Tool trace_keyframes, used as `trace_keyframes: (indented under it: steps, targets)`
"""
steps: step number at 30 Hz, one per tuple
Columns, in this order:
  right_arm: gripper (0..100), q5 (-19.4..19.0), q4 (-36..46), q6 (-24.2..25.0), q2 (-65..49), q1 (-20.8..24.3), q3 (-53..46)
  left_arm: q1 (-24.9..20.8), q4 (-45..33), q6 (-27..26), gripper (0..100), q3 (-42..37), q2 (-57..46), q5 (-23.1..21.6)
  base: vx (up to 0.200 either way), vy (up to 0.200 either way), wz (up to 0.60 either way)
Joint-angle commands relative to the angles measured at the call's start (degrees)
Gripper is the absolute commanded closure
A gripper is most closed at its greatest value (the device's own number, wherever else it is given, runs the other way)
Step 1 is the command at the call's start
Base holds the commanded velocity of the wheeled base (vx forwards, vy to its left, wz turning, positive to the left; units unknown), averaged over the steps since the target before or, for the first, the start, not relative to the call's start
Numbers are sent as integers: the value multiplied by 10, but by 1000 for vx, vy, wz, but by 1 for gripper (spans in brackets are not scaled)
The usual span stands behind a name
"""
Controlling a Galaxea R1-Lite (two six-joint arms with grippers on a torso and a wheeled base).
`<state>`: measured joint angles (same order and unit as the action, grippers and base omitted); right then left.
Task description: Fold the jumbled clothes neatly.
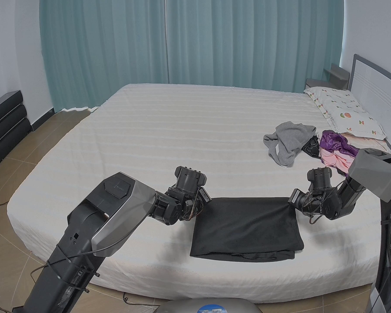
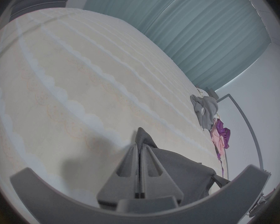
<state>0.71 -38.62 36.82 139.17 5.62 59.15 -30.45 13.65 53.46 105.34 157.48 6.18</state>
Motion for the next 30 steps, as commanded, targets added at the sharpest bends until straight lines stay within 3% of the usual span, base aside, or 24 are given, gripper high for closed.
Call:
trace_keyframes:
  steps: [1, 9, 25, 26, 27, 28, 30]
  targets:
    - [100, 3, -1, 0, -1, -7, 2, 3, 1, 1, 100, -1, 3, 24, 0, 0, 0]
    - [100, 3, -1, 2, 5, -8, 9, 8, 3, 1, 100, 2, 5, 54, 0, 0, 0]
    - [100, 3, -36, 15, 30, 0, 36, 17, 1, 4, 100, -19, -1, 72, 0, 0, 0]
    - [0, 3, -35, 14, 30, 1, 34, 17, 1, 6, 100, -20, -2, 72, 0, 0, 0]
    - [0, 3, -35, 12, 29, 1, 31, 17, 1, 6, 100, -21, -2, 72, 0, 0, 0]
    - [0, 2, -36, 12, 26, 2, 27, 17, 1, 6, 0, -21, -2, 72, 0, 0, 0]
    - [0, -3, -36, 18, 13, 3, 22, 17, 0, 6, 0, -21, -2, 71, 0, 0, 0]
